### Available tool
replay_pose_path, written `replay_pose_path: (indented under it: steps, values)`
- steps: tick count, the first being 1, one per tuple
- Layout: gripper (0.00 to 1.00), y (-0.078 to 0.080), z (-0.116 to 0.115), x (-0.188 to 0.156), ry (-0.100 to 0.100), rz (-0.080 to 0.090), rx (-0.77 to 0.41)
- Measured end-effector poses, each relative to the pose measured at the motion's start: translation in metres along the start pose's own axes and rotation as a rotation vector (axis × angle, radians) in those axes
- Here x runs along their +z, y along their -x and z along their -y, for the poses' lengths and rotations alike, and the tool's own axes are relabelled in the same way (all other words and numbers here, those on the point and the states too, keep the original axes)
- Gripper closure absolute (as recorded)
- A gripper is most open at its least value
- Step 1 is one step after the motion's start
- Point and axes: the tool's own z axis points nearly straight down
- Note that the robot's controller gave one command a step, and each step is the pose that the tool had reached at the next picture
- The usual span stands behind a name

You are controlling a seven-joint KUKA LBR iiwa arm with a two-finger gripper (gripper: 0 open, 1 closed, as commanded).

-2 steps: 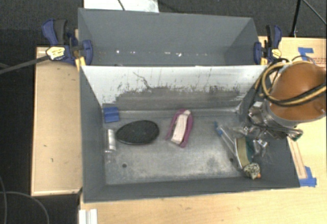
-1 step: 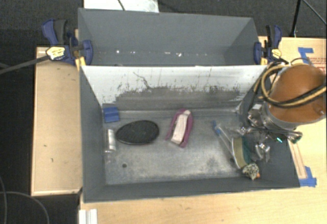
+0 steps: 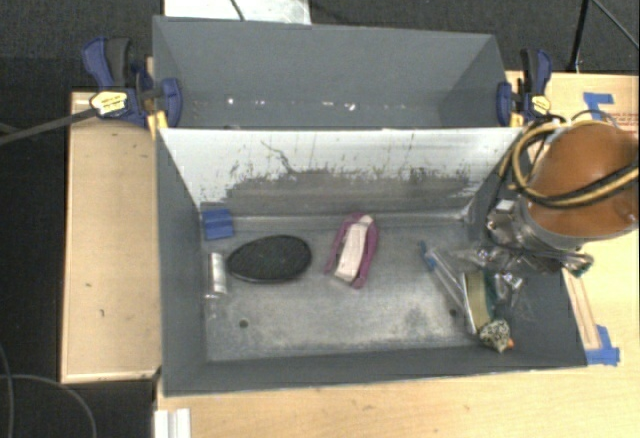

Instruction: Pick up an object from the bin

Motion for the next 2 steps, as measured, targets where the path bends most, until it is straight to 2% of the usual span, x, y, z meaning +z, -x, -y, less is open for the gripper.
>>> replay_pose_path:
  steps: [1, 2]
  values:
    - [1.00, 0.016, -0.003, -0.119, 0.012, -0.022, 0.000]
    - [1.00, 0.022, 0.007, -0.211, 0.010, -0.022, 0.019]
